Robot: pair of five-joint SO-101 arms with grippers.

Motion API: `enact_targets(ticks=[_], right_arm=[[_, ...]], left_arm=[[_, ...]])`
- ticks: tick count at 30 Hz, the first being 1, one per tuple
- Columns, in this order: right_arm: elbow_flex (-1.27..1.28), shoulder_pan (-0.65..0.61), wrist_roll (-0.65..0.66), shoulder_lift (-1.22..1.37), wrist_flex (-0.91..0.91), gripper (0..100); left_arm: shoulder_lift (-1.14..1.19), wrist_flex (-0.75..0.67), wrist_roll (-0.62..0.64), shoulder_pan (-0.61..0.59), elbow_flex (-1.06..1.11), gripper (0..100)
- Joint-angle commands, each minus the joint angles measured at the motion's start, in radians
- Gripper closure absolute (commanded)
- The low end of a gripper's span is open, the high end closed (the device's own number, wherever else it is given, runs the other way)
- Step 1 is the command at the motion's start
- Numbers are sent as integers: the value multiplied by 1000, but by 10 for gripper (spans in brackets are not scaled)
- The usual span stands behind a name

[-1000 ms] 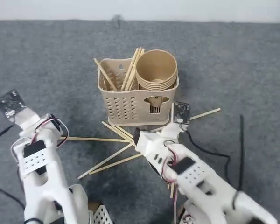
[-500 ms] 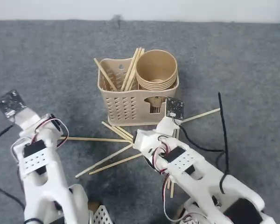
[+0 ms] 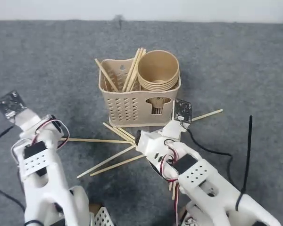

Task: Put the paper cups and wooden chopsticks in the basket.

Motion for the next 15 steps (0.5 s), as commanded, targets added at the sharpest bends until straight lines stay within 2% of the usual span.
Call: enact_targets(ticks=[1, 4, 11, 15], right_arm=[[-9, 15, -11, -1, -4, 915], [-46, 15, -12, 58, 12, 915], [-236, 31, -75, 237, 217, 912], [-273, 31, -77, 277, 245, 912]], left_arm=[[-3, -3, -9, 6, -41, 891], [-2, -3, -9, 6, -42, 891], [0, -5, -9, 6, -42, 891], [0, -5, -12, 21, -42, 891]])
